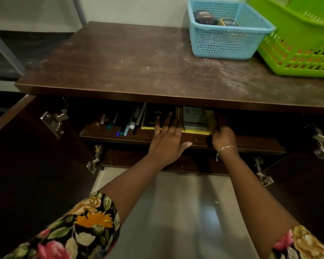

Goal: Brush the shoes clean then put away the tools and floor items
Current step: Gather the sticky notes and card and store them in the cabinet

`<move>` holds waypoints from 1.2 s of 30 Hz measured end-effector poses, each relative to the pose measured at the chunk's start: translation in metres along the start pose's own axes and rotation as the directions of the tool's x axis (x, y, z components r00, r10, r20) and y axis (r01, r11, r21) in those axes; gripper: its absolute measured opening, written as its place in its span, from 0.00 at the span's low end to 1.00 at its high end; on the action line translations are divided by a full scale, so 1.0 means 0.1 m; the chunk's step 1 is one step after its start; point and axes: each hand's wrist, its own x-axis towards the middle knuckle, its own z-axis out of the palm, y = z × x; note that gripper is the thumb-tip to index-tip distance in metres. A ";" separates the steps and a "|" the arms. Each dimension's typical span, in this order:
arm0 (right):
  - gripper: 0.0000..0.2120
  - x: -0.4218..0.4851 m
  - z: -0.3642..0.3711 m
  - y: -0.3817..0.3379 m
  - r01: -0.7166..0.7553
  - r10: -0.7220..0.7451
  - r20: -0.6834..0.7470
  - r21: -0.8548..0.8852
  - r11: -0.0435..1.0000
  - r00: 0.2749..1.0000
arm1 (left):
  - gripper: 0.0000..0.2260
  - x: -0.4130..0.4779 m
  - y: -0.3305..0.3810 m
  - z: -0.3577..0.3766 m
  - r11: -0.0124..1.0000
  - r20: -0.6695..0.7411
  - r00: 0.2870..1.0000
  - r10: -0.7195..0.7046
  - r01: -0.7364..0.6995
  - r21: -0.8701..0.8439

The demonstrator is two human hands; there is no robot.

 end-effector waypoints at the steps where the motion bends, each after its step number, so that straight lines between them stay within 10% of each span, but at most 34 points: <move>1: 0.24 0.00 0.00 0.00 0.002 -0.003 0.015 0.024 1.000 1.000 | 0.32 0.01 0.00 0.01 1.000 0.008 1.000 0.003 -0.003 -0.008; 16: 0.26 -0.04 0.05 -0.10 0.042 -0.050 0.031 0.212 0.976 0.998 | 0.37 0.04 -0.01 0.05 0.979 -0.027 0.999 -0.017 0.011 -0.205; 22: 0.21 -0.06 0.09 -0.07 0.171 -0.163 0.083 -0.100 0.980 0.983 | 0.31 -0.02 -0.12 -0.02 0.982 -0.096 0.993 -0.069 0.050 -0.181; 27: 0.23 -0.09 0.25 -0.01 0.427 -0.360 0.229 -0.469 0.773 0.904 | 0.26 -0.09 -0.32 -0.01 0.994 -0.062 0.993 -0.098 0.094 -0.058; 36: 0.30 -0.05 0.38 0.13 0.455 -0.461 0.138 -0.551 0.700 0.877 | 0.28 -0.09 -0.38 0.11 0.995 -0.114 0.990 -0.081 0.074 -0.063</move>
